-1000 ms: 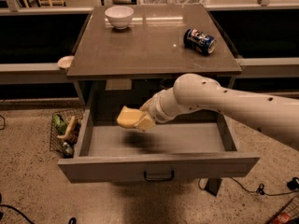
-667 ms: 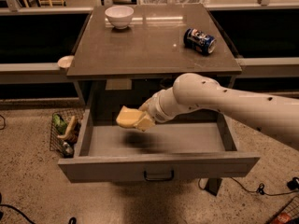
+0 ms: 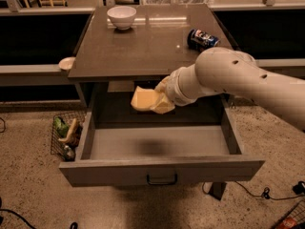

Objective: Pick sponge from top drawer and place on counter

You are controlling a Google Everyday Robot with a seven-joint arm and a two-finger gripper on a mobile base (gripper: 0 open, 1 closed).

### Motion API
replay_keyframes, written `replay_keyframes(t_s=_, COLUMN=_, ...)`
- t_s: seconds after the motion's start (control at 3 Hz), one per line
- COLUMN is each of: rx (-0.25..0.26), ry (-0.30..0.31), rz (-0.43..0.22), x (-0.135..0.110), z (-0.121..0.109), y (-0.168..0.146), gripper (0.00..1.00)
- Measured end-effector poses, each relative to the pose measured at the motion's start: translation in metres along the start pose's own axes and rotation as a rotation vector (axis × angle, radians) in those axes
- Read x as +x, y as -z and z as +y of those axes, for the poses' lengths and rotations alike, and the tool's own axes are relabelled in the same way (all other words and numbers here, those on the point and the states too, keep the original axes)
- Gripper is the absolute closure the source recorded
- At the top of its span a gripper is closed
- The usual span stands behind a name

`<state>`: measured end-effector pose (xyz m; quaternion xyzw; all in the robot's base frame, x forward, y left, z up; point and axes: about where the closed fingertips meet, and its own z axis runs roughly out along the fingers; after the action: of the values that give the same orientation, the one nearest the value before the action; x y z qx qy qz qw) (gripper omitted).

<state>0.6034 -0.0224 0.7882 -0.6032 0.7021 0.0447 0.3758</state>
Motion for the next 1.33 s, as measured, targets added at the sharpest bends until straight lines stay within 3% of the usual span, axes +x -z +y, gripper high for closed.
replay_keyframes(t_s=0.33, rx=0.005, ry=0.006, rz=-0.004, x=-0.001, z=-0.003, y=0.002, gripper=1.0)
replay_keyframes(t_s=0.67, rx=0.046, ry=0.062, rz=-0.04, x=-0.013, z=-0.03, y=0.019, gripper=1.0)
replay_keyframes(t_s=1.0, rx=0.145, ry=0.097, rz=-0.041, x=-0.026, z=-0.072, y=0.042, gripper=1.0)
replay_keyframes(t_s=1.33, rx=0.218, ry=0.077, rz=-0.092, x=-0.03, z=-0.113, y=0.045, gripper=1.0)
